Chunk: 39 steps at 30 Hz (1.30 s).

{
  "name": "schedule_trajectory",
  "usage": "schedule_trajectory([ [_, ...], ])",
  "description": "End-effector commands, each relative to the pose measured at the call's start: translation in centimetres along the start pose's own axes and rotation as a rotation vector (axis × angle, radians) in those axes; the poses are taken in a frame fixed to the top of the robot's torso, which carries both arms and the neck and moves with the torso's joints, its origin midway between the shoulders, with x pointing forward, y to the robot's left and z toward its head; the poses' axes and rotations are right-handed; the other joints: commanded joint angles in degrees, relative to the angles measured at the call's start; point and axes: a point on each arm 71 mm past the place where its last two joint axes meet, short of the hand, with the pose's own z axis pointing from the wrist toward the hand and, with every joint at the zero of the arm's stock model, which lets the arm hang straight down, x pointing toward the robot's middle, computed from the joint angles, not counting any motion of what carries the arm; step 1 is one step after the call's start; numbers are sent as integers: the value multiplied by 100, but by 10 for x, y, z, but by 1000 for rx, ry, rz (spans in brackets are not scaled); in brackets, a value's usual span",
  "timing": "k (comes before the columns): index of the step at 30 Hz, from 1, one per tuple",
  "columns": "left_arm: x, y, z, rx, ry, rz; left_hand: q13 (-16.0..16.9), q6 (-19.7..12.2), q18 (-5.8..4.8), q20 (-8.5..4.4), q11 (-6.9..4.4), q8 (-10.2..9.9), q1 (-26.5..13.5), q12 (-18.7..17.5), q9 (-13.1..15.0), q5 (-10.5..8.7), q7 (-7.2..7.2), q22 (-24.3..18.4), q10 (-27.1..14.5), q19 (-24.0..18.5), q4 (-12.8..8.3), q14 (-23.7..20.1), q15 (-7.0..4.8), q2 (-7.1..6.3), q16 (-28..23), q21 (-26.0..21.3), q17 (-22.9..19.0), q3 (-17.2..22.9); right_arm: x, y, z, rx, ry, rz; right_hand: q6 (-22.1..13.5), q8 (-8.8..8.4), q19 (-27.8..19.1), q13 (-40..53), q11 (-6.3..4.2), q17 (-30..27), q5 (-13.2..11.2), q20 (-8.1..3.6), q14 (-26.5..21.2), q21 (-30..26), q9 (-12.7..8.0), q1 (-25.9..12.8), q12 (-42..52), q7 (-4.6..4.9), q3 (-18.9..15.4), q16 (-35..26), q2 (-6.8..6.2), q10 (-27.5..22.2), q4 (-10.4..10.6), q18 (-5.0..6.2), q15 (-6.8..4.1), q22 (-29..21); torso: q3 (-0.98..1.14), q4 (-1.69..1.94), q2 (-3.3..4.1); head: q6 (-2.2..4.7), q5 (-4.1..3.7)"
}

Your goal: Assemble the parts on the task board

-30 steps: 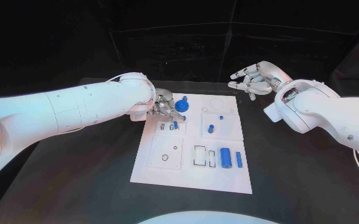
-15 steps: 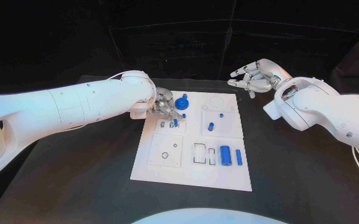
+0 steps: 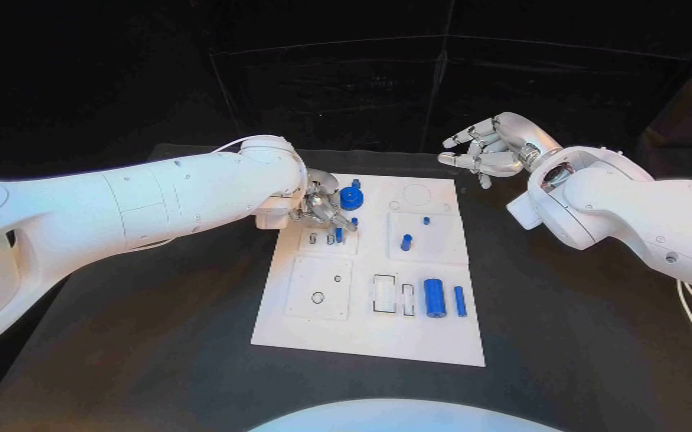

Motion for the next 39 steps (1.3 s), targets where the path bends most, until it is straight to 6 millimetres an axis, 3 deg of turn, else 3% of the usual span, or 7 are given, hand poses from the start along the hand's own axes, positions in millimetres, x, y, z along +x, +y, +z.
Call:
schedule_trajectory([
  [1, 1, -1, 0, -8, 20, 13, 6, -40, -30, 1, -10, 27, -1, 19, 11, 27, 12, 1, 48, 23, -44, 584, -40, 13, 31, 35, 1508, 10, 0, 1, 1, -1, 10, 1, -31, 14, -39, -5, 1, -7, 39, -2, 105, -37, -7, -11, -11, -7, -34, -30, 45, -43, 12, 117, -28, -5, 1, 8, 0, -12, 7],
  [16, 2, -1, 1, -10, 30, 17, 12, -70, -32, 1, -10, 49, 78, 27, 64, 27, 12, 26, 45, 17, -152, 584, -41, 9, 31, 51, 1508, 55, 2, 2, 2, -4, 14, 2, -33, 17, -41, -12, 1, -8, 56, -2, 105, -49, -6, -8, -13, -7, -35, -34, 58, -43, 14, 118, -28, -16, 3, 0, 0, -47, 8],
  [26, 3, -2, 1, -9, 38, 22, 10, -131, -31, -1, -14, 69, 447, 25, 155, 29, 11, 52, 30, -1, -549, 584, -44, 9, 31, 63, 1508, 306, 3, 3, 2, -5, 17, 2, -33, 17, -41, -12, 1, -8, 56, -2, 105, -49, -6, -8, -13, -7, -35, -34, 58, -43, 14, 118, -28, -16, 4, -1, 3, -64, 3],
  [39, 4, -3, 3, -12, 49, 33, 26, -133, -34, 0, -11, 68, 423, 38, 162, 28, 16, 66, 38, 0, -553, 584, -42, 0, 31, 72, 1508, 310, 4, 4, 3, -8, 20, 3, -33, 17, -41, -12, 1, -8, 56, -2, 105, -49, -6, -8, -13, -7, -35, -34, 58, -43, 14, 118, -28, -16, 4, 2, 4, -74, -10],
])
